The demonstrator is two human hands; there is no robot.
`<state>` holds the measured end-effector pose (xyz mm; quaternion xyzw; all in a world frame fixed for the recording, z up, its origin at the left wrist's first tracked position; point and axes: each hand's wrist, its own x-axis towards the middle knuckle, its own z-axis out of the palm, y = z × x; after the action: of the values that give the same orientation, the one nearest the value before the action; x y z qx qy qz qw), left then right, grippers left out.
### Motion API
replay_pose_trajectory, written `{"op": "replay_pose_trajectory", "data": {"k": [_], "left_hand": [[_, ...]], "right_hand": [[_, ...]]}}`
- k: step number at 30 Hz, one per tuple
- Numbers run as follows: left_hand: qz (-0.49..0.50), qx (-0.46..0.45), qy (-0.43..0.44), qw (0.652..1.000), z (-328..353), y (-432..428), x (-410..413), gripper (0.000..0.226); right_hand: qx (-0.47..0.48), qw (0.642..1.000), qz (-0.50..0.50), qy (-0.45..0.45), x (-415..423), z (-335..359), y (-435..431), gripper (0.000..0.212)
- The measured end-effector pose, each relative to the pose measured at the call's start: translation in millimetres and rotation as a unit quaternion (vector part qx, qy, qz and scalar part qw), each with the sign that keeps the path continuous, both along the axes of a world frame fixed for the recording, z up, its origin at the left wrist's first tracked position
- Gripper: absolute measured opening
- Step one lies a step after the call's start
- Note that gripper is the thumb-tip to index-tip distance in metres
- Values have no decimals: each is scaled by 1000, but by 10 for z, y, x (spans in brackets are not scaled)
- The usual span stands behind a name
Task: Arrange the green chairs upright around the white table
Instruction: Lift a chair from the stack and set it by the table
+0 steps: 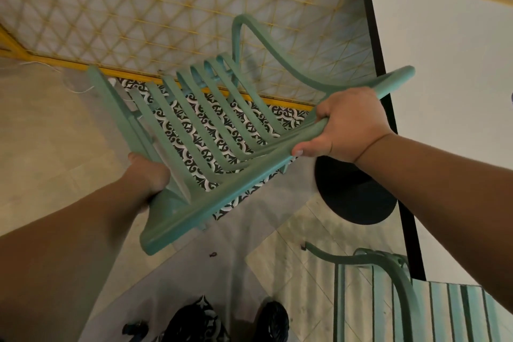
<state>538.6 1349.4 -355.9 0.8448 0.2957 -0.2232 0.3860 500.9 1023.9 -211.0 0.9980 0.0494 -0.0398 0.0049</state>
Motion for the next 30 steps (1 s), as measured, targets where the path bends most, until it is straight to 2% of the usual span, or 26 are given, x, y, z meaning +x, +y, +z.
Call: {"op": "replay_pose_trajectory", "data": {"k": [8,11,15,21,24,28,30], "left_hand": [[-101,64,31,992,21,208,217,71],[-146,73,78,983,80,256,269,77],[-195,101,80,972,137,401,401,85],[-220,122,78,965,223,536,549,62],[-206,104,83,970,204,578,549,57],[-223,49,116,967,349,514,492,86],[-262,29,163,951,689,370,406,80]], "right_hand": [[-16,999,-45,1,-170,-9,250,108],[-14,998,-60,6,-210,23,338,105],[-13,998,-66,8,-308,21,503,101],[12,996,-91,-6,-392,-34,700,98],[9,996,-87,-9,-377,-40,677,95],[6,997,-76,2,-370,-27,650,95],[7,997,-74,10,-372,-17,650,96]]}}
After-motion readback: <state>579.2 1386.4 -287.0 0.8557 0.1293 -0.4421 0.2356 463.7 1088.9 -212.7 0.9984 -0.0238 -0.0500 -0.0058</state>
